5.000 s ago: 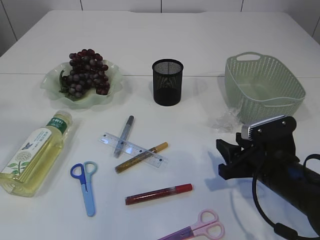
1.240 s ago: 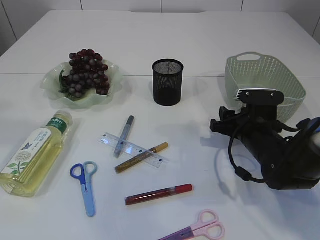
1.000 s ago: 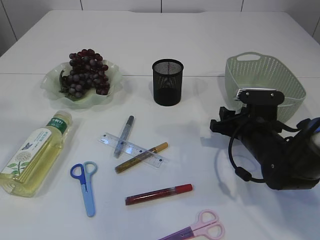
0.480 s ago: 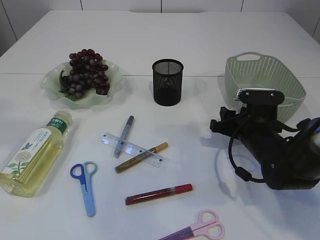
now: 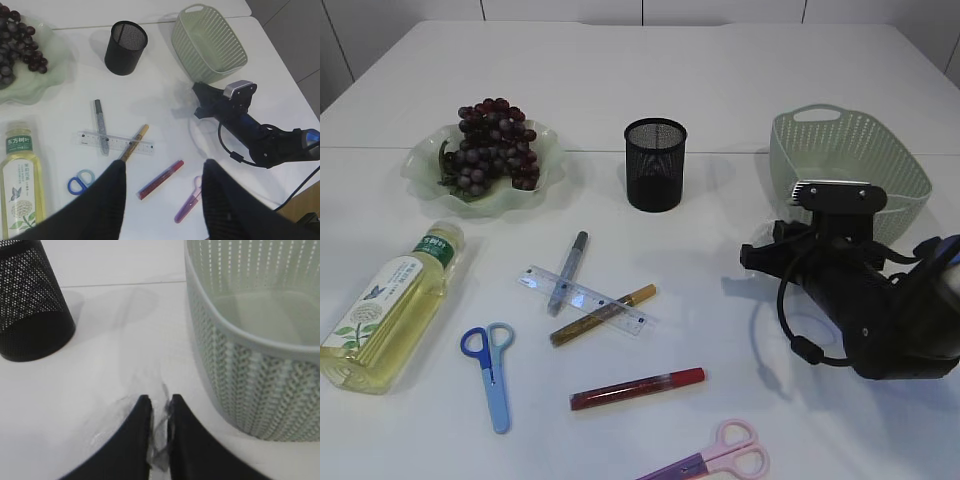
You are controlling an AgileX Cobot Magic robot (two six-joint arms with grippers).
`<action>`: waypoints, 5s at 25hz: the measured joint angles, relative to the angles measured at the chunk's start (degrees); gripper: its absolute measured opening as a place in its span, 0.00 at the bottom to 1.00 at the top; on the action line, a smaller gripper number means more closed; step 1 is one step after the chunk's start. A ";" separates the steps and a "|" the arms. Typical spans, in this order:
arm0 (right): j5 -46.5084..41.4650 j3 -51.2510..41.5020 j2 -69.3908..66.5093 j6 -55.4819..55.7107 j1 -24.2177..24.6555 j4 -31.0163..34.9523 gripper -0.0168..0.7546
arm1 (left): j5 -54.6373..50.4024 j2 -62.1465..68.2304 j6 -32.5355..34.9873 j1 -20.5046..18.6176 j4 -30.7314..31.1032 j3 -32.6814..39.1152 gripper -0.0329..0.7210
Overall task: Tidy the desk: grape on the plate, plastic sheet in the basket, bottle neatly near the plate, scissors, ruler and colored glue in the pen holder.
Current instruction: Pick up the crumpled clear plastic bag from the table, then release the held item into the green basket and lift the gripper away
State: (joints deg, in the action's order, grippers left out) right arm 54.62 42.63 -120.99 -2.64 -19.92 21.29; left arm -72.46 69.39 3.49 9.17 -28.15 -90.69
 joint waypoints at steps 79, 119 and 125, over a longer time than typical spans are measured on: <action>-64.84 33.02 22.91 -14.26 20.21 -8.42 0.04 | 0.00 0.00 0.37 0.00 -0.27 0.00 0.52; -81.56 34.94 19.97 -12.49 20.24 -4.25 0.51 | 0.00 0.00 0.37 0.00 -1.07 0.00 0.51; -95.13 35.79 24.30 -12.21 20.24 -5.65 0.51 | 0.00 0.00 0.37 0.00 -1.07 0.00 0.51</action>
State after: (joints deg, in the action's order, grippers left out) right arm -40.51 78.42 -96.69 -14.85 0.32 15.63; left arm -72.46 69.39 3.86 9.17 -29.22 -90.69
